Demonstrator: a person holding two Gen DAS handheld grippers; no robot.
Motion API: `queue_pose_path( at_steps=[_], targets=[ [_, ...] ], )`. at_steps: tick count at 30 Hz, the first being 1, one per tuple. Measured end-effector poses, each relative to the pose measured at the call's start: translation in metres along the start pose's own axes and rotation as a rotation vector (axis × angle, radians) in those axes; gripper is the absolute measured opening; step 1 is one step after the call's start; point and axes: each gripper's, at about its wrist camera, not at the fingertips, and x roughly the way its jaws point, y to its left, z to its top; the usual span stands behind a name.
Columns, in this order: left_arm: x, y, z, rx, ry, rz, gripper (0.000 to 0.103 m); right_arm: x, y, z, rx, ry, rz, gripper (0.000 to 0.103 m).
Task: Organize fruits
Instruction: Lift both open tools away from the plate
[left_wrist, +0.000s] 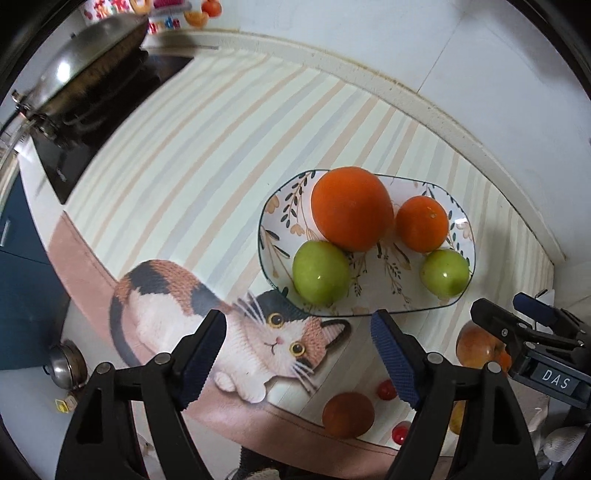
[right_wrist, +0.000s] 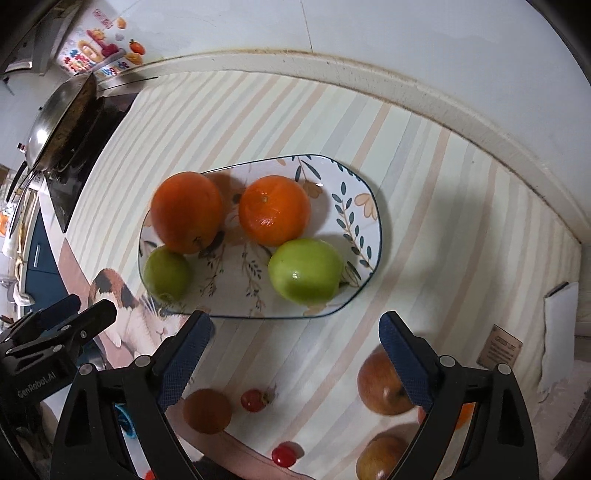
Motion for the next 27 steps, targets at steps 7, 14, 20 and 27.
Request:
queue_pose_path(
  at_steps=[7, 14, 20, 27],
  targets=[
    [-0.037, -0.005, -0.017, 0.018, -0.075, -0.005, 0.08, -0.04, 0.007, -0.023, -0.012, -0.078, -0.007, 0.095],
    [-0.074, -0.007, -0.033, 0.035, -0.148, -0.021, 0.08, -0.078, 0.017, -0.044, -0.023, -0.156, -0.006, 0.095],
    [-0.095, -0.008, -0.049, 0.045, -0.187, -0.038, 0.08, -0.11, 0.024, -0.062, -0.033, -0.23, -0.026, 0.095],
    [-0.11, -0.012, -0.065, 0.048, -0.234, -0.044, 0.079, -0.134, 0.028, -0.081, -0.03, -0.28, -0.026, 0.095]
  ],
)
